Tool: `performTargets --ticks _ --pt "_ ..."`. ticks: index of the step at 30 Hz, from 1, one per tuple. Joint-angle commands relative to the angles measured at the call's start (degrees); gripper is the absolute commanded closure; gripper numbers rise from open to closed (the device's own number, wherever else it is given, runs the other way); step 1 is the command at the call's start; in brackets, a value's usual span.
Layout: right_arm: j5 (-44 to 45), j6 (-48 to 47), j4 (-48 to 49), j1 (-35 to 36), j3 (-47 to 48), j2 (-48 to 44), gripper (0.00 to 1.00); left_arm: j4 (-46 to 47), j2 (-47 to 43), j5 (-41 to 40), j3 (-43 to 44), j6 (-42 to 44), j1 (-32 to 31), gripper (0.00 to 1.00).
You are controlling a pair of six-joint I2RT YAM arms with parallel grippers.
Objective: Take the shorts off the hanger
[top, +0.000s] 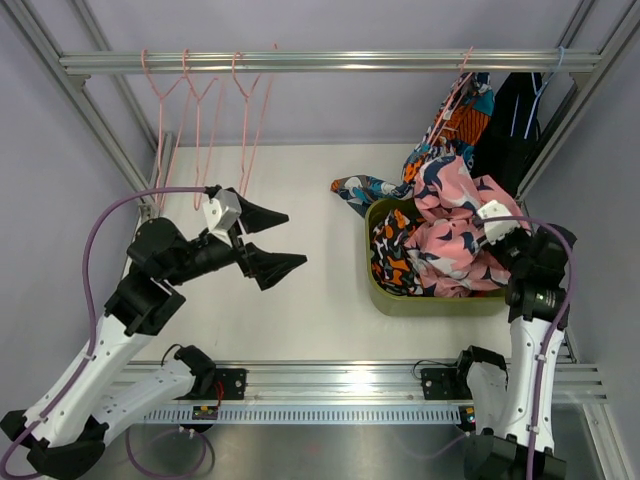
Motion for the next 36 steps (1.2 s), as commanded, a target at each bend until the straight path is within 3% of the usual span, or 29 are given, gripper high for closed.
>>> performTargets --ticks 1,6,13,15,16,17,23,26,30,32,34,35,36 --pt "-6.3 -29.5 -12.4 -2.0 -3.5 0.0 1.00 0.6 -2.1 0.2 -0.7 1.7 0.0 0.01" --pt "-1.6 -48.8 -23.3 -2.0 -8.5 6.6 1.00 0.3 -2.9 -0.5 -1.6 2.4 0.4 0.01" --pt "4.2 -51.3 -26.7 -2.0 -5.8 23.7 0.93 1.3 -1.5 0.1 -2.0 2.3 0.6 0.01" --pt "4.0 -50.5 -26.7 -2.0 -4.1 25.7 0.81 1.9 -0.9 0.2 -1.9 2.1 0.6 0.01" --pt "2.0 -49.3 -28.1 -2.0 -1.8 26.3 0.67 1.9 -0.5 0.2 -1.7 2.0 0.6 0.01" --pt "0.7 -49.3 -28.1 -2.0 -0.1 26.1 0.60 1.9 -0.5 0.2 -1.6 1.9 0.6 0.01" --pt "-14.6 -47.5 -45.8 -2.0 20.3 24.3 0.28 2.5 0.3 -0.5 -1.3 1.6 0.7 0.01" --pt "-20.1 -49.0 -57.9 -2.0 30.1 25.9 0.04 3.7 0.7 -0.5 -1.6 1.3 0.7 0.01" --pt "-25.8 -48.7 -64.7 -2.0 38.8 27.0 0.02 3.9 1.6 -0.3 -0.8 1.7 0.6 0.01" --pt "-30.5 -45.8 -65.2 -2.0 44.0 27.2 0.04 3.5 1.9 -0.3 -0.6 1.8 0.6 0.01" --pt "-34.5 -34.3 -61.5 -2.0 47.6 28.3 0.06 3.5 2.0 -0.2 -0.7 1.9 0.7 0.01" --pt "-37.5 -26.7 -52.8 -2.0 50.4 28.7 0.08 3.7 2.0 -0.1 -0.9 1.8 0.7 0.01" --pt "-38.1 -12.2 -47.4 -2.0 51.0 28.9 0.11 3.8 2.0 -0.1 -1.2 1.7 0.7 0.01"
